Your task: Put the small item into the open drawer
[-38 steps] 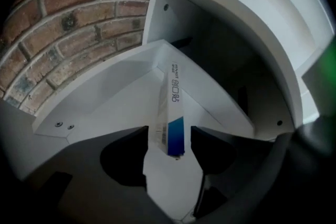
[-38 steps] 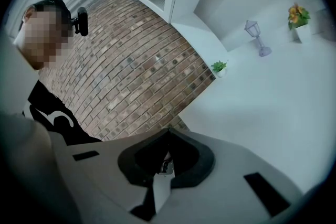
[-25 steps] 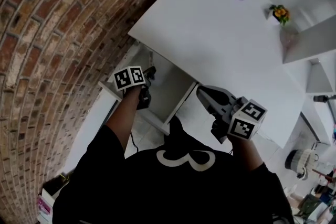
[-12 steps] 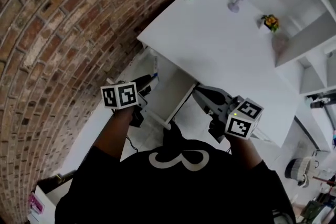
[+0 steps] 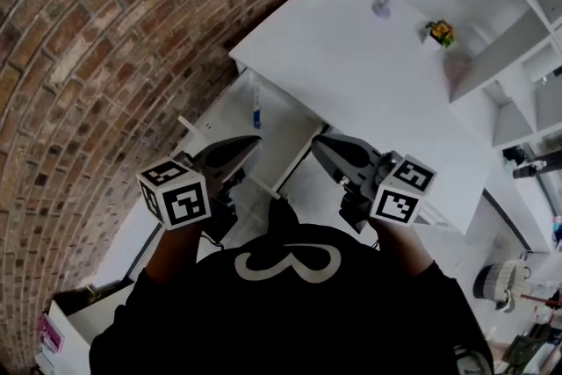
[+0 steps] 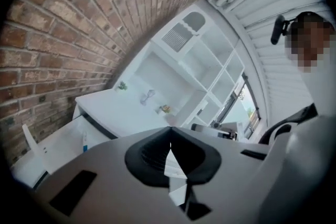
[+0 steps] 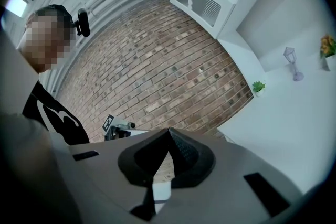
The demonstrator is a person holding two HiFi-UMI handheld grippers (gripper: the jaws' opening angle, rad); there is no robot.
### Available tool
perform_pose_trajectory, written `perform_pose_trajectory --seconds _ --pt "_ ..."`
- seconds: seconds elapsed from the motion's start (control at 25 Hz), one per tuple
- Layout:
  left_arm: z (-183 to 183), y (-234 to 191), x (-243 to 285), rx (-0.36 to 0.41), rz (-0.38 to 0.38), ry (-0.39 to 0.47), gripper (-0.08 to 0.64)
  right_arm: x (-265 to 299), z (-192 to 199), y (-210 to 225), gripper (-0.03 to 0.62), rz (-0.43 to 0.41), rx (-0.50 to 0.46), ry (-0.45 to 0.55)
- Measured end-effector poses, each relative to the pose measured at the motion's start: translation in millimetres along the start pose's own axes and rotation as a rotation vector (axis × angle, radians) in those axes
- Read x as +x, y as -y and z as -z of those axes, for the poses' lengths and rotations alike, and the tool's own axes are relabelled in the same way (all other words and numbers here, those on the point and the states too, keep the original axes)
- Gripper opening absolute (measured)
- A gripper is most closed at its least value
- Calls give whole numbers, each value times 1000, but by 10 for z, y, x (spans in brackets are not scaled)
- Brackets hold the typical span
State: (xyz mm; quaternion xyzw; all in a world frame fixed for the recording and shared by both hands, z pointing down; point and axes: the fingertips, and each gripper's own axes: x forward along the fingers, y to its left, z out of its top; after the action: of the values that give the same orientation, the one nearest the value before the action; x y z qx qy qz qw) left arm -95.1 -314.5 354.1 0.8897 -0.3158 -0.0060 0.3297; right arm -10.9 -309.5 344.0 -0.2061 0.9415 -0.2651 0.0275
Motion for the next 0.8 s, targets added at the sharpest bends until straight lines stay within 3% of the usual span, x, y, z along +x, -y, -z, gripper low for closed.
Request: perform_pose_trajectory --seconds 0.36,0.56,0.8 --pt "57 489 -219 128 62 30 3 -32 138 -357 8 -76 -32 3" --pt "138 534 -308 188 32 16 3 -63 186 -463 8 -77 -62 -5" --pt "154 539 -423 196 9 34 3 -8 241 -571 8 -80 -81 -30"
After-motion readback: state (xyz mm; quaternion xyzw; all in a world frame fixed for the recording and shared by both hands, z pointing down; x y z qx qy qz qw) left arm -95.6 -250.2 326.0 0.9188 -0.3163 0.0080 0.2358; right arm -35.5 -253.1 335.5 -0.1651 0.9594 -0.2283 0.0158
